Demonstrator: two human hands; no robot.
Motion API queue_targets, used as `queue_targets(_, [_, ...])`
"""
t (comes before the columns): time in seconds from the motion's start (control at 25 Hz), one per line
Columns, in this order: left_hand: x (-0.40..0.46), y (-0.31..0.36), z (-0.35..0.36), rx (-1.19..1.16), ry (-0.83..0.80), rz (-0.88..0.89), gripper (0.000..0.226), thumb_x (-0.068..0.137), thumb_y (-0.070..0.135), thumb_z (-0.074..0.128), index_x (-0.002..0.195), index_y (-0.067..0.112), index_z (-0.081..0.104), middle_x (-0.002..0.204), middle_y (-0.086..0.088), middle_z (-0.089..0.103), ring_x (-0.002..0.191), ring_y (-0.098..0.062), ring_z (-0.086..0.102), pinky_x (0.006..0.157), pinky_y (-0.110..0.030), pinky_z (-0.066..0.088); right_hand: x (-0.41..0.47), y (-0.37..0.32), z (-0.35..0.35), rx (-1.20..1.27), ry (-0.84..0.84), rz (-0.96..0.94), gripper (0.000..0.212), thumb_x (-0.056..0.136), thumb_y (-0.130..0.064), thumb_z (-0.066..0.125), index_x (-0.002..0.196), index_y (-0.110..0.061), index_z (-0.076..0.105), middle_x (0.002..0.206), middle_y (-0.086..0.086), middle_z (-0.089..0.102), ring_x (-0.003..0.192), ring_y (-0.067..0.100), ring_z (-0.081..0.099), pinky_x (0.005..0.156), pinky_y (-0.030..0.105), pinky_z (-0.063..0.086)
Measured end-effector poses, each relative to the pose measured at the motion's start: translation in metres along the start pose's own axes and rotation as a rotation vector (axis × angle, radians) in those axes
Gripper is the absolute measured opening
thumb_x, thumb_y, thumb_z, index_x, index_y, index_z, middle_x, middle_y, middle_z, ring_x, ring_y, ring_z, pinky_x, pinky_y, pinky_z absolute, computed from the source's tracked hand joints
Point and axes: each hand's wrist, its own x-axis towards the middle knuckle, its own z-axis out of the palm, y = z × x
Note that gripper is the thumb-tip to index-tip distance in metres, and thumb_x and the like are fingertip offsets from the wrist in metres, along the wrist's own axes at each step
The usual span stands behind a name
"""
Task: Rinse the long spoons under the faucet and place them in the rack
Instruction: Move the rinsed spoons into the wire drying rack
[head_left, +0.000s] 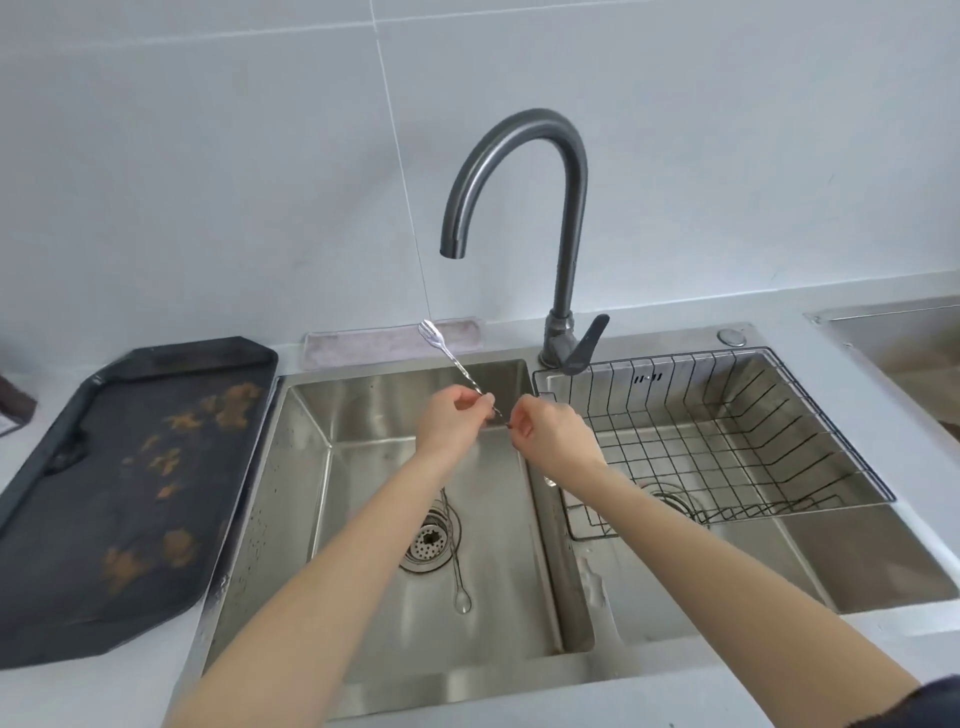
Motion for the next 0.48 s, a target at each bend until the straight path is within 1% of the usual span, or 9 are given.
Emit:
queue_targets(0.08, [-0.003, 0.009, 0.005, -0.031, -0.015, 0.015, 0.008, 0.089, 0.019, 0.055, 0.083, 0.015, 0.057, 0.069, 0.008, 0.059, 0.058, 0.003, 0.053, 0.056, -0.011, 0.040, -0.002, 0.006, -0.009, -0.001, 0.016, -0.020, 0.015, 0.083, -0.014, 0.050, 0.095, -0.011, 0.057, 0.099, 0.008, 0.066, 0.092, 0.032, 0.060, 0.080, 0.040, 0.051])
queue_targets(0.16, [-0.003, 0.016, 0.009, -0.055, -0.021, 0.028, 0.019, 0.089, 0.019, 0.056, 0.070, 0.020, 0.055, 0.067, 0.009, 0.059, 0.051, 0.006, 0.056, 0.058, -0.013, 0.041, -0.003, 0.010, -0.016, -0.003, 0.038, -0.044, 0.015, 0.083, -0.013, 0.050, 0.096, -0.010, 0.057, 0.100, 0.009, 0.065, 0.091, 0.033, 0.060, 0.079, 0.041, 0.051])
queue_targets(0.24, [-0.002, 0.021, 0.013, -0.070, -0.026, 0.026, 0.026, 0.089, 0.019, 0.056, 0.064, 0.024, 0.051, 0.067, 0.009, 0.061, 0.047, 0.008, 0.058, 0.059, -0.013, 0.042, -0.002, 0.014, -0.023, -0.032, 0.059, -0.060, 0.015, 0.084, -0.013, 0.050, 0.097, -0.010, 0.056, 0.102, 0.009, 0.063, 0.091, 0.034, 0.059, 0.078, 0.041, 0.051])
queue_targets(0.32, [-0.003, 0.026, 0.022, -0.096, -0.050, 0.016, 0.022, 0.090, 0.018, 0.054, 0.068, 0.021, 0.053, 0.068, 0.007, 0.060, 0.056, 0.001, 0.057, 0.052, -0.010, 0.043, -0.001, 0.022, -0.030, -0.069, 0.081, -0.056, 0.015, 0.085, -0.013, 0.048, 0.098, -0.009, 0.055, 0.105, 0.009, 0.062, 0.092, 0.035, 0.059, 0.076, 0.042, 0.050])
queue_targets(0.4, [-0.003, 0.032, 0.035, -0.124, -0.079, 0.002, 0.016, 0.092, 0.018, 0.051, 0.077, 0.015, 0.056, 0.069, 0.007, 0.060, 0.060, -0.001, 0.056, 0.043, -0.003, 0.041, -0.001, 0.033, -0.037, -0.108, 0.091, -0.051, 0.015, 0.086, -0.012, 0.047, 0.099, -0.007, 0.054, 0.106, 0.011, 0.061, 0.092, 0.037, 0.059, 0.075, 0.042, 0.048])
queue_targets(0.48, [-0.003, 0.037, 0.052, -0.142, -0.110, -0.029, 0.016, 0.093, 0.019, 0.049, 0.080, 0.014, 0.057, 0.074, 0.004, 0.062, 0.057, 0.000, 0.057, 0.043, -0.004, 0.041, 0.000, 0.049, -0.045, -0.146, 0.098, -0.034, 0.016, 0.087, -0.012, 0.047, 0.100, -0.005, 0.053, 0.107, 0.012, 0.060, 0.092, 0.036, 0.058, 0.073, 0.041, 0.047])
